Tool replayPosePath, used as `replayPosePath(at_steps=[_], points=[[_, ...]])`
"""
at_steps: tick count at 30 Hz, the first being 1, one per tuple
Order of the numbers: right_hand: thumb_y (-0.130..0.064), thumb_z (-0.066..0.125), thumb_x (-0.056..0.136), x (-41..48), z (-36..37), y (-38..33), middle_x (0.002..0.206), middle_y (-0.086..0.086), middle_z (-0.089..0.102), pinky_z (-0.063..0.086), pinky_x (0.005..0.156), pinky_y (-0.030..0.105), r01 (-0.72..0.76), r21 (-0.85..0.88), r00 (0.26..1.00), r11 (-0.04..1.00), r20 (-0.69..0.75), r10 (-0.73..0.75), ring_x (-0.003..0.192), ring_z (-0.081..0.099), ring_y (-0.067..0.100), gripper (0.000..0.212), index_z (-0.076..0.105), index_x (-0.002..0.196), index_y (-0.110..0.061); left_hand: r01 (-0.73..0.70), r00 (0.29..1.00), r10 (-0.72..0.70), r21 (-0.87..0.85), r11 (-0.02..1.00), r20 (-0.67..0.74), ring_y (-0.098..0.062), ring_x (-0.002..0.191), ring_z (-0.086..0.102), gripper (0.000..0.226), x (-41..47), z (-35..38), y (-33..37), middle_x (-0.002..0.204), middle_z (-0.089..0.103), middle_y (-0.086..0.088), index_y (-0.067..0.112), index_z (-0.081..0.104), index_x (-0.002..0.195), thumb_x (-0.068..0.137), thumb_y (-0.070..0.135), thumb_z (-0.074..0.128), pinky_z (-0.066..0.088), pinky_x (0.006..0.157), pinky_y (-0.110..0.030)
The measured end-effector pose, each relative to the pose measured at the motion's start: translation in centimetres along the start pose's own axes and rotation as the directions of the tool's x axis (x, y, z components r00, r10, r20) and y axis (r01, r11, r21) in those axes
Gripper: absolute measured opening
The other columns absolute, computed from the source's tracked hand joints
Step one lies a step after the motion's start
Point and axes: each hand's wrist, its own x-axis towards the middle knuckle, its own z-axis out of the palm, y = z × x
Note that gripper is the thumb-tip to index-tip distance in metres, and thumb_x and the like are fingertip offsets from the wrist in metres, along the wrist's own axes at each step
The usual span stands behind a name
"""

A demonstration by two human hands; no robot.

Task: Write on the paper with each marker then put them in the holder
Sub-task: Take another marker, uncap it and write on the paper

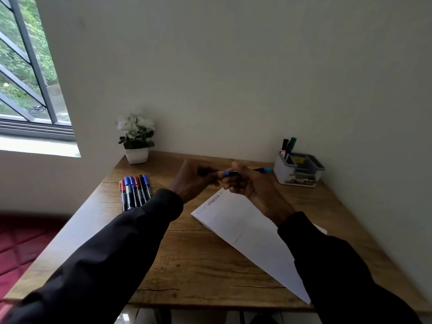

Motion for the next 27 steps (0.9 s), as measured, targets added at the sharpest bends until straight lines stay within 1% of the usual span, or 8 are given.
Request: replayPosePath(at_steps=[3, 6, 9, 12, 15, 18, 22, 27], points=[[-0.019, 0.062, 0.099, -0.1, -0.5, 0.1, 0.095, 0.025, 0.075, 0.061, 0.069, 0.028, 0.031, -0.001, 0.999, 1.000, 0.044, -0.031, 0.078, 0.074, 0.025, 0.030, 0.072, 0.108, 0.008, 0.046, 0.999, -0.045, -0.021, 0.999, 0.028, -0.013, 0.074, 0.070, 0.009, -0.2, -0.5, 0.1, 0.081, 0.072, 0.003, 0.021, 0.072, 0.091, 0.086, 0.014, 0.068, 0.053, 0.064, -0.016], [-0.020, 0.061, 0.097, -0.2, -0.8, -0.1, 0.100, 0.026, 0.074, 0.062, 0.072, 0.029, 0.015, -0.026, 0.994, 1.000, 0.107, -0.012, 0.083, 0.075, 0.027, 0.036, 0.068, 0.115, 0.010, 0.070, 0.996, -0.069, -0.005, 0.998, 0.048, -0.009, 0.071, 0.068, 0.008, -0.3, -0.9, 0.0, 0.080, 0.072, 0.000, 0.010, 0.073, 0.092, 0.087, 0.010, 0.067, 0.052, 0.062, -0.013], [-0.021, 0.060, 0.095, -0.1, -1.1, -0.3, 0.101, 0.025, 0.075, 0.062, 0.075, 0.029, 0.002, -0.065, 0.986, 0.998, 0.164, 0.009, 0.086, 0.076, 0.026, 0.033, 0.070, 0.112, 0.006, 0.086, 0.994, -0.087, 0.020, 0.996, 0.063, -0.012, 0.073, 0.069, 0.008, -0.2, -0.9, -0.2, 0.081, 0.072, -0.003, 0.007, 0.072, 0.092, 0.088, 0.009, 0.065, 0.052, 0.062, -0.013], [-0.022, 0.058, 0.093, -0.2, -1.6, -0.4, 0.103, 0.024, 0.075, 0.062, 0.078, 0.029, -0.028, -0.071, 0.973, 0.997, 0.226, 0.043, 0.089, 0.076, 0.027, 0.033, 0.069, 0.112, 0.002, 0.090, 0.992, -0.093, 0.038, 0.995, 0.088, -0.009, 0.068, 0.068, 0.008, -0.2, -1.2, -0.6, 0.077, 0.071, -0.004, 0.006, 0.072, 0.089, 0.088, 0.008, 0.065, 0.052, 0.061, -0.013], [-0.025, 0.056, 0.094, 0.2, -1.9, -0.1, 0.106, 0.026, 0.074, 0.062, 0.082, 0.032, -0.018, -0.081, 0.962, 0.997, 0.270, 0.039, 0.093, 0.075, 0.030, 0.039, 0.066, 0.118, 0.005, 0.115, 0.988, -0.117, 0.027, 0.993, 0.100, -0.006, 0.068, 0.067, 0.010, -0.2, -1.4, -1.0, 0.078, 0.071, -0.003, 0.003, 0.072, 0.092, 0.089, 0.008, 0.063, 0.051, 0.061, -0.012], [-0.022, 0.048, 0.100, 0.8, -3.0, -0.4, 0.116, 0.032, 0.069, 0.061, 0.083, 0.035, 0.023, -0.076, 0.948, 0.997, 0.318, 0.002, 0.097, 0.073, 0.034, 0.043, 0.061, 0.129, 0.007, 0.125, 0.990, -0.128, 0.053, 0.991, 0.052, -0.009, 0.074, 0.069, 0.012, 0.0, -1.7, -1.9, 0.084, 0.072, -0.003, 0.005, 0.071, 0.095, 0.090, 0.012, 0.063, 0.053, 0.065, -0.014], [-0.015, 0.041, 0.102, 1.9, -5.1, -1.1, 0.110, 0.031, 0.071, 0.061, 0.076, 0.032, 0.068, -0.084, 0.979, 0.994, 0.196, -0.051, 0.090, 0.074, 0.033, 0.040, 0.065, 0.124, 0.008, 0.179, 0.984, -0.176, 0.161, 0.971, -0.032, -0.011, 0.079, 0.069, 0.012, 0.3, -2.4, -4.7, 0.085, 0.072, 0.000, 0.014, 0.072, 0.094, 0.090, 0.022, 0.064, 0.057, 0.074, -0.025], [-0.008, 0.052, 0.100, 3.5, -6.7, 0.3, 0.099, 0.025, 0.075, 0.062, 0.073, 0.032, 0.095, -0.154, 0.993, 0.983, 0.084, -0.083, 0.084, 0.075, 0.032, 0.025, 0.074, 0.108, 0.001, 0.298, 0.955, -0.290, 0.221, 0.929, -0.066, -0.017, 0.082, 0.067, 0.014, 1.2, -1.6, -7.2, 0.087, 0.071, -0.001, 0.017, 0.074, 0.094, 0.087, 0.028, 0.069, 0.056, 0.076, -0.036]])
